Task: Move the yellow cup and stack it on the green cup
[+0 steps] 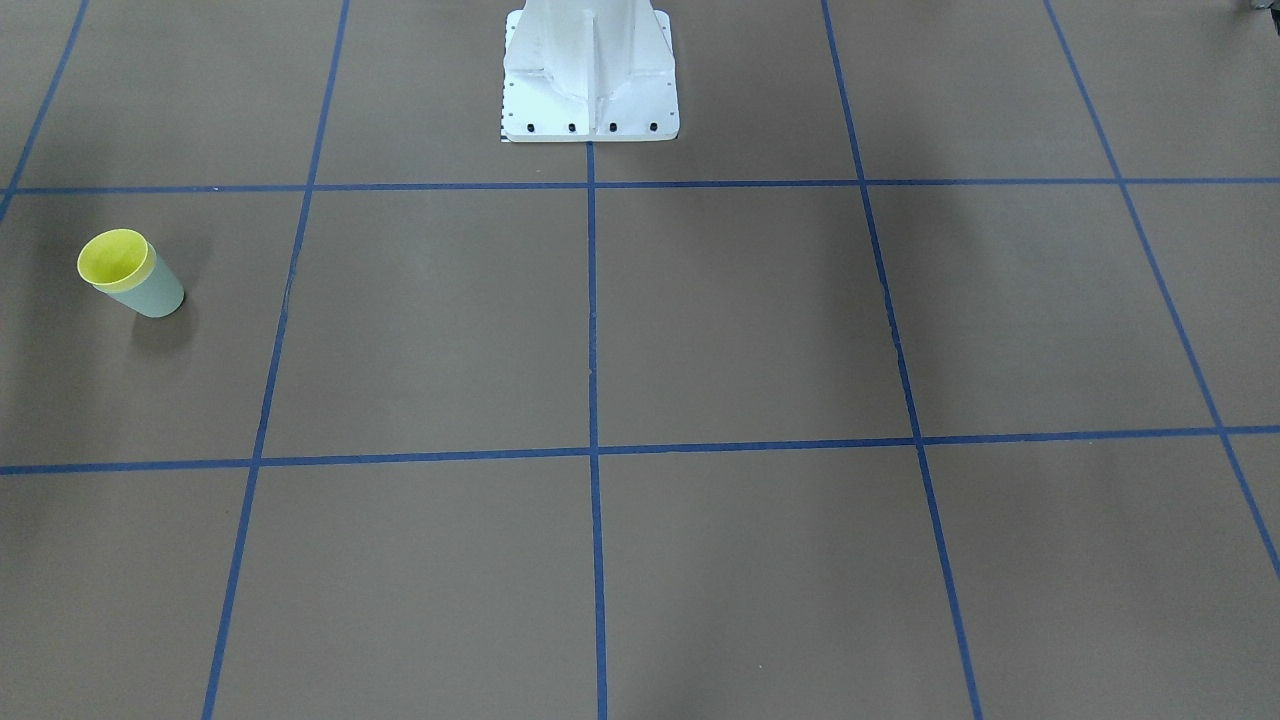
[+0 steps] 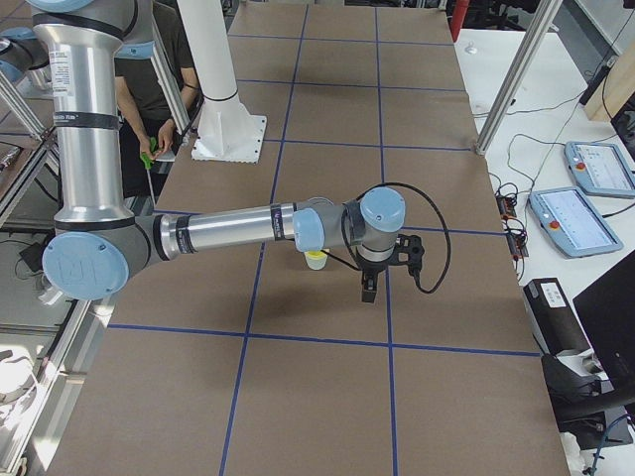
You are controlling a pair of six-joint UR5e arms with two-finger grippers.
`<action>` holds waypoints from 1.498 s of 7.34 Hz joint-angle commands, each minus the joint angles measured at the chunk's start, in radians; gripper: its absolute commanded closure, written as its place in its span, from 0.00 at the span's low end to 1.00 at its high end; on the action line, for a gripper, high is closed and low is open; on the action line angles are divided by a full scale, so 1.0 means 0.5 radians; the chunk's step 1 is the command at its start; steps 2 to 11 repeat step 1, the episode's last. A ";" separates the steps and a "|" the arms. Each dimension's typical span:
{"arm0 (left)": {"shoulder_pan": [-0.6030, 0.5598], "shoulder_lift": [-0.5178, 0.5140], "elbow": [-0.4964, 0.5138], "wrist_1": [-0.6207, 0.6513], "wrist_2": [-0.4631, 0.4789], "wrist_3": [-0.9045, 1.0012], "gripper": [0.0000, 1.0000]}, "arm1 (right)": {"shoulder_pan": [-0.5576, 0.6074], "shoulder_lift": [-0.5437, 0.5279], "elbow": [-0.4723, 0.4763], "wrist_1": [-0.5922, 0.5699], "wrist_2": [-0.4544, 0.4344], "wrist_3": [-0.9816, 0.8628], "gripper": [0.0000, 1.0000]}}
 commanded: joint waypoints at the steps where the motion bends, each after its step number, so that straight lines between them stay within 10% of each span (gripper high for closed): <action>1: 0.000 0.002 0.000 0.000 0.001 0.003 0.00 | -0.005 0.000 0.000 0.000 -0.001 0.000 0.00; 11: 0.000 0.002 0.000 0.000 0.001 0.003 0.00 | -0.005 0.000 0.000 0.000 -0.001 0.000 0.00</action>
